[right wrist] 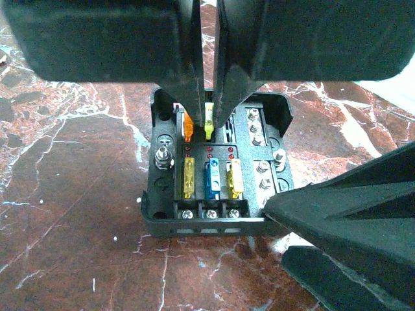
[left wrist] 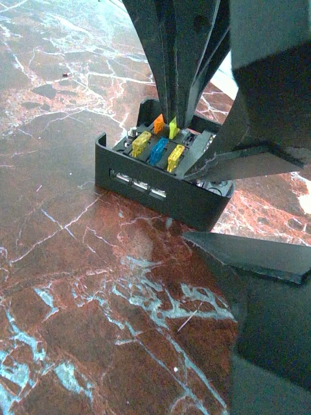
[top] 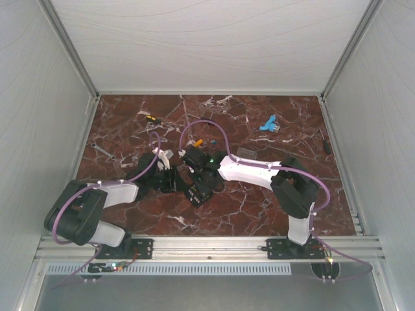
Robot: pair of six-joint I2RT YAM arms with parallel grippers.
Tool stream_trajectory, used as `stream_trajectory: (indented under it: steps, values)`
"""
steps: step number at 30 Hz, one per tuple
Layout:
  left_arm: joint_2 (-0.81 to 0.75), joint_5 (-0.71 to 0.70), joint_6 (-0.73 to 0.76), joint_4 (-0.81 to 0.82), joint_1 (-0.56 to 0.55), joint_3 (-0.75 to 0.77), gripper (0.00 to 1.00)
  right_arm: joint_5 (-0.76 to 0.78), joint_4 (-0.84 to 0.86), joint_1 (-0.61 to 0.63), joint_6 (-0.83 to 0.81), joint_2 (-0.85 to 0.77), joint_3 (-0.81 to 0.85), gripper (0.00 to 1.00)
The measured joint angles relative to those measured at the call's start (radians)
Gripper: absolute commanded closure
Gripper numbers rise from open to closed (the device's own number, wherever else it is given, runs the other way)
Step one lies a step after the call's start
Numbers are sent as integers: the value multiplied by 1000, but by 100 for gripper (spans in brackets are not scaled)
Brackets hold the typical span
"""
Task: Snap on the fuse box
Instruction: Install the fuse at the fuse box base.
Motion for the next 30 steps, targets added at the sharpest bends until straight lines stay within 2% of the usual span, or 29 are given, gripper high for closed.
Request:
stream_trajectory:
  steps: [14,21,26,30]
  values:
    - [13,15,0,18,0,0,66,15,64,10,-7,-13,-45,100]
    - [13,15,0,18,0,0,66,29,132,10,-6,-62,-117,100]
    - [13,15,0,18,0,0,66,23,153,11,-5,-71,-127,85]
    - [13,15,-1,19,0,0,66,11,147,13,-4,-72,-126,82]
